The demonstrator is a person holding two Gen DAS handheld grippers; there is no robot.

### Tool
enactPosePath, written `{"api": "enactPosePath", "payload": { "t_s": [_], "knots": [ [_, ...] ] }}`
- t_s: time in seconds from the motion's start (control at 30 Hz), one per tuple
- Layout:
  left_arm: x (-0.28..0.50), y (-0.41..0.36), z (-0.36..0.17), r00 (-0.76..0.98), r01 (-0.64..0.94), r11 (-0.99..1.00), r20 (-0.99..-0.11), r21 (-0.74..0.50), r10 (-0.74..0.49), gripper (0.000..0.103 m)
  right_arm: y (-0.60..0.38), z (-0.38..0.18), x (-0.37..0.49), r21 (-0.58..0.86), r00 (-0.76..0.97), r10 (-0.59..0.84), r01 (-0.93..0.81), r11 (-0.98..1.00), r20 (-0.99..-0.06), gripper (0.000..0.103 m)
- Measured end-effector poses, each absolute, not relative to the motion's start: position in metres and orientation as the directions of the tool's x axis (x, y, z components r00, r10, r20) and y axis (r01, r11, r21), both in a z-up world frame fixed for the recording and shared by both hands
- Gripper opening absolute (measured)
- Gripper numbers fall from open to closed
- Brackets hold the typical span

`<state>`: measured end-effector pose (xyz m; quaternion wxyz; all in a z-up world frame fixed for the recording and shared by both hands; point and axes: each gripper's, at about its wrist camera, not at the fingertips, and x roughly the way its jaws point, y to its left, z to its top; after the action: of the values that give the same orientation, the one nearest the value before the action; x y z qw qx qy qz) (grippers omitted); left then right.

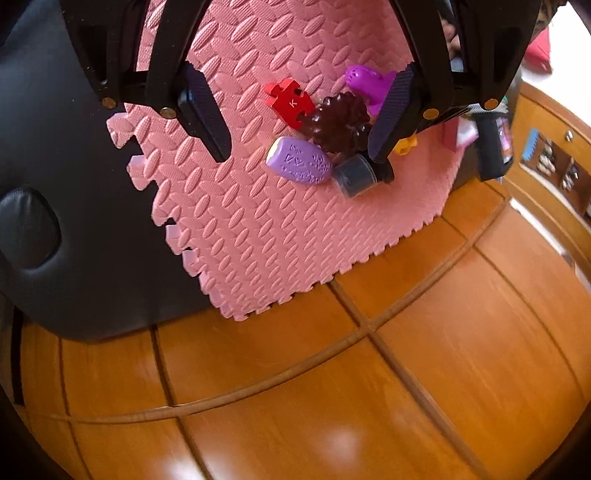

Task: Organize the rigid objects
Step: 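Reach the left tool to the yellow-orange piece and grasp it, then hold the yellow piece with the left tool while the right tool grasps the black canister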

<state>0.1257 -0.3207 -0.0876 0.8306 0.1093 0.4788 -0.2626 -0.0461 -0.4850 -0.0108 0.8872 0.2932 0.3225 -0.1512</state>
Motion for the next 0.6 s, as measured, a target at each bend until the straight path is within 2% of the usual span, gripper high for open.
{"api": "enactPosePath", "payload": {
  "t_s": [0.37, 0.47, 0.6],
  "knots": [
    [0.090, -0.307, -0.091, 0.479, 0.578, 0.816, -0.798, -0.028, -0.366, 0.027, -0.452, -0.004, -0.005, 0.327, 0.704, 0.019, 0.305, 0.894, -0.710, 0.078],
    [0.089, -0.304, -0.091, 0.492, 0.576, 0.817, -0.787, -0.028, -0.374, 0.027, -0.446, 0.001, 0.017, 0.287, 0.681, 0.041, 0.252, 0.924, -0.731, 0.085],
    [0.091, -0.300, -0.091, 0.485, 0.569, 0.820, -0.781, -0.059, -0.393, 0.027, -0.439, 0.000, 0.047, 0.226, 0.631, 0.057, 0.190, 0.956, -0.774, 0.086]
  ]
}}
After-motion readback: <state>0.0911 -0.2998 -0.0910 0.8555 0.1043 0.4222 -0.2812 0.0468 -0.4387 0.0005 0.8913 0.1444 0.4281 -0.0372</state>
